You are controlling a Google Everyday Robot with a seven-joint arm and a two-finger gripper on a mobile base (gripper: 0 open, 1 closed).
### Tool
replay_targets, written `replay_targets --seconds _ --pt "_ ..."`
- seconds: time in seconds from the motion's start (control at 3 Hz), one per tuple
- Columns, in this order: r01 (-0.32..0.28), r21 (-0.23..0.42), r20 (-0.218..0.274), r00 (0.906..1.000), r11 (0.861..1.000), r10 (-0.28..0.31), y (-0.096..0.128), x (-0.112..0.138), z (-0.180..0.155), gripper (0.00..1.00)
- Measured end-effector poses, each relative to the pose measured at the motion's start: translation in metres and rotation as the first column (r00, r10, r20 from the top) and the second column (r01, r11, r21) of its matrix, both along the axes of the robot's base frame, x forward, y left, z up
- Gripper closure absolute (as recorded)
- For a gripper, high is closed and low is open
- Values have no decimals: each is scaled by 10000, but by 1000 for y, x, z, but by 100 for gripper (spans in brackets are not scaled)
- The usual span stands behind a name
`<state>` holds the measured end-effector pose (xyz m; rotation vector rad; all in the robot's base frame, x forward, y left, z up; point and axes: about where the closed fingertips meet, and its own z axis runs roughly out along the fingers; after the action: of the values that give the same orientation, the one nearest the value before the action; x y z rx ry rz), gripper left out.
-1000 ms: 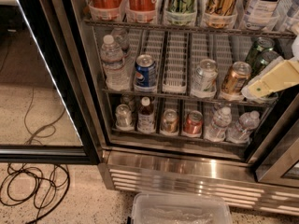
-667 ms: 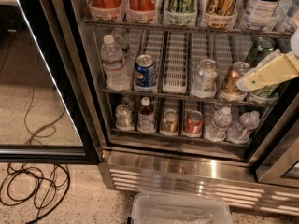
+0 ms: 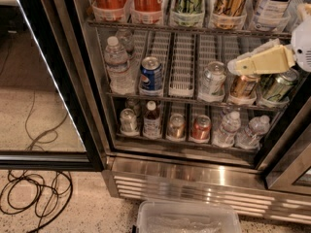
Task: Pick blue plastic bottle from top shelf of fridge
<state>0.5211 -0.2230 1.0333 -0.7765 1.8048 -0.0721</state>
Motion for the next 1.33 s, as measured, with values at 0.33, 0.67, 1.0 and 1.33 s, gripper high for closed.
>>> replay_targets --seconds 0.33,0.67,1.0,1.33 --pt "77 384 289 9995 9992 -88 4 3 11 0" --pt "67 362 280 9996 9993 -77 4 2 11 0" --pt "445 977 733 9960 9942 -518 4 11 17 0" --pt "1187 2125 1207 9818 9699 -1466 10 16 19 0"
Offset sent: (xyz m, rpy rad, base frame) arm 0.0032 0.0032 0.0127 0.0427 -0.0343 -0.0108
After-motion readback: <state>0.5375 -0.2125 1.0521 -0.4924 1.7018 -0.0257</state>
